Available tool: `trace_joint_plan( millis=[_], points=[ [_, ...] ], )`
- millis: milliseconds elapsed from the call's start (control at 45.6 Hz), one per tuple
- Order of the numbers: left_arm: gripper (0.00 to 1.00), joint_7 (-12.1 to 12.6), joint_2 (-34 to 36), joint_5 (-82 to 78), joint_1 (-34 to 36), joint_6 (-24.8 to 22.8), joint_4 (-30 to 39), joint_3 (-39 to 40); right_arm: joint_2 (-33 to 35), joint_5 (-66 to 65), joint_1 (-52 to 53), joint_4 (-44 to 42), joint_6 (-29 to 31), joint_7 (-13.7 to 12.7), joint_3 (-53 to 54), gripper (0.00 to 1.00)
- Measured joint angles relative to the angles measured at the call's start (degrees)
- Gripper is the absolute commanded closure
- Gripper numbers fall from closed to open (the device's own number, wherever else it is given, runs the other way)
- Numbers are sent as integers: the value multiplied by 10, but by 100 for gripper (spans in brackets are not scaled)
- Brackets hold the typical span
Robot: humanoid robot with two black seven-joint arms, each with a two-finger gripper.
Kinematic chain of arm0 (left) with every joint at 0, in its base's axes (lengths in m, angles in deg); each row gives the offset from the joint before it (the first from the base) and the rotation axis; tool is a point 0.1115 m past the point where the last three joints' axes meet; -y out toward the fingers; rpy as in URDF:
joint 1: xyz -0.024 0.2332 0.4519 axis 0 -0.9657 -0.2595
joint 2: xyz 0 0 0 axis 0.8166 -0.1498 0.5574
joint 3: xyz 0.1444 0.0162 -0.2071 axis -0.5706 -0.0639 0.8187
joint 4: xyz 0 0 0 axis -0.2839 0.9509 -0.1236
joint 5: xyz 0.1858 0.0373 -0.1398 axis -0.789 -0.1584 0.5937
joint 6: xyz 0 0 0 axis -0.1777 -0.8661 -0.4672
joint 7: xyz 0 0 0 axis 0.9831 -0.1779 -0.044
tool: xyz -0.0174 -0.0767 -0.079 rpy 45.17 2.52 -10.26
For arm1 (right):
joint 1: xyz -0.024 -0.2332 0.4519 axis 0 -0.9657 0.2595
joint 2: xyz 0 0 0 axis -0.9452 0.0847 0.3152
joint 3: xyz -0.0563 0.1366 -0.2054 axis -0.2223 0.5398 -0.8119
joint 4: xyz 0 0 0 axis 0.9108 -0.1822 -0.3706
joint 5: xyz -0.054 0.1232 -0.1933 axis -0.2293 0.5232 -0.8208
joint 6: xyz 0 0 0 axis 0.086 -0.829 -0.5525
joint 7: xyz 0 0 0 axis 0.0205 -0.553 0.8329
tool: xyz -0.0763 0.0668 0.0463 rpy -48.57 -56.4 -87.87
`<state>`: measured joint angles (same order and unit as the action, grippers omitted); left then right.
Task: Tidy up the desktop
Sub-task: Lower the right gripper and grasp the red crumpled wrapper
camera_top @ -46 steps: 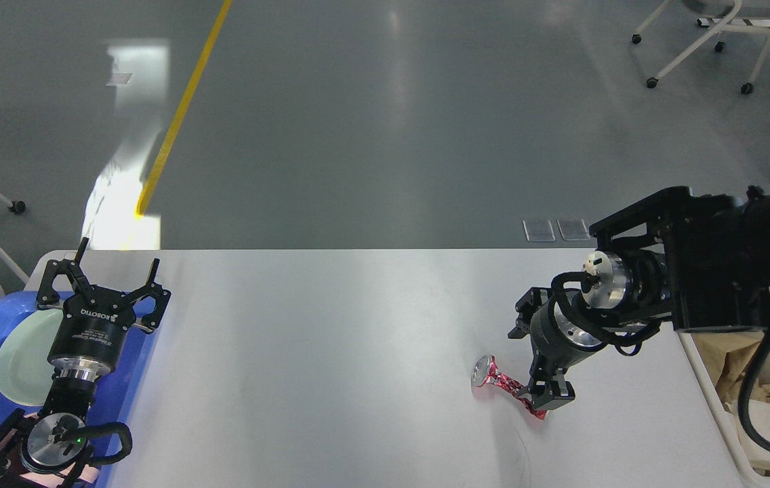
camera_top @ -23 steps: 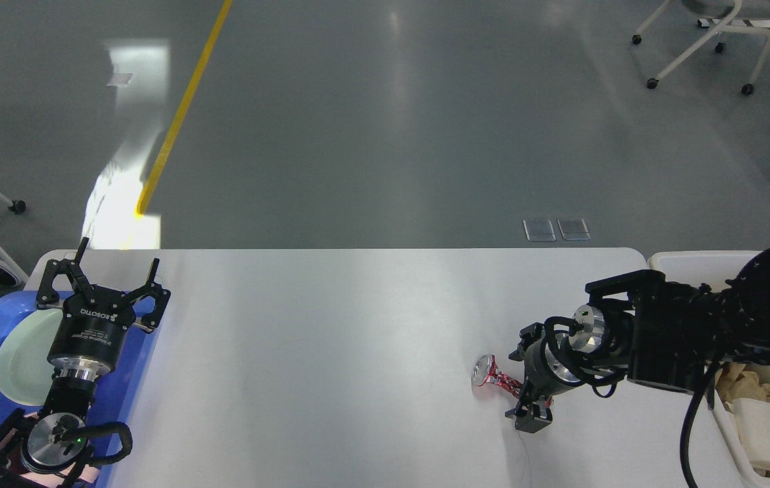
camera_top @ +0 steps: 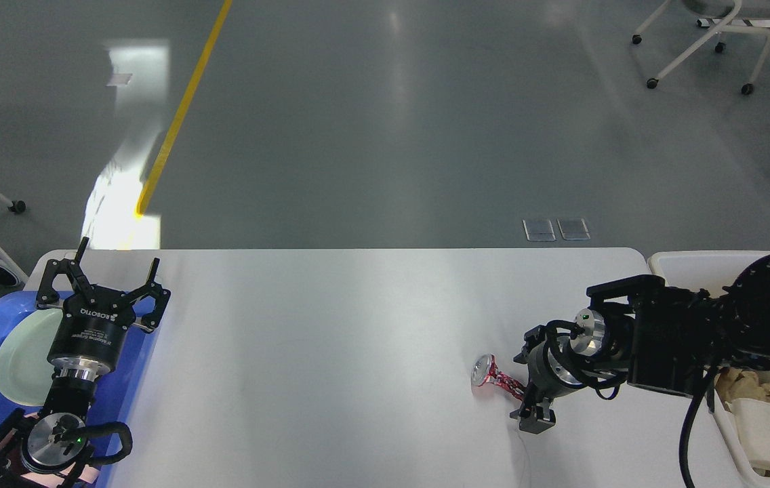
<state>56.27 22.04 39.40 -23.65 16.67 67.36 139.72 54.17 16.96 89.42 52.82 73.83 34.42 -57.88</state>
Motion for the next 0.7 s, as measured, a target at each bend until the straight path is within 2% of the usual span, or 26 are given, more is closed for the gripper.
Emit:
trace_joint_plan(
  millis=[197,373,461,592,702],
  points=[
    [3,0,0,0,0,0,0,0,-3,-4,-1,0,0,0,0,11],
    [3,0,0,0,0,0,0,0,-5,-22,-2,1,-3,1,0,36],
    [3,0,0,0,0,0,0,0,-6,-25,-3,1,-3,1,0,44],
    [3,0,0,0,0,0,0,0,-9,-36,-5,1,-3,2,-1,49],
    [3,0,0,0,0,0,0,0,-10,-40,-6,1,-4,2,-1,64]
  ],
)
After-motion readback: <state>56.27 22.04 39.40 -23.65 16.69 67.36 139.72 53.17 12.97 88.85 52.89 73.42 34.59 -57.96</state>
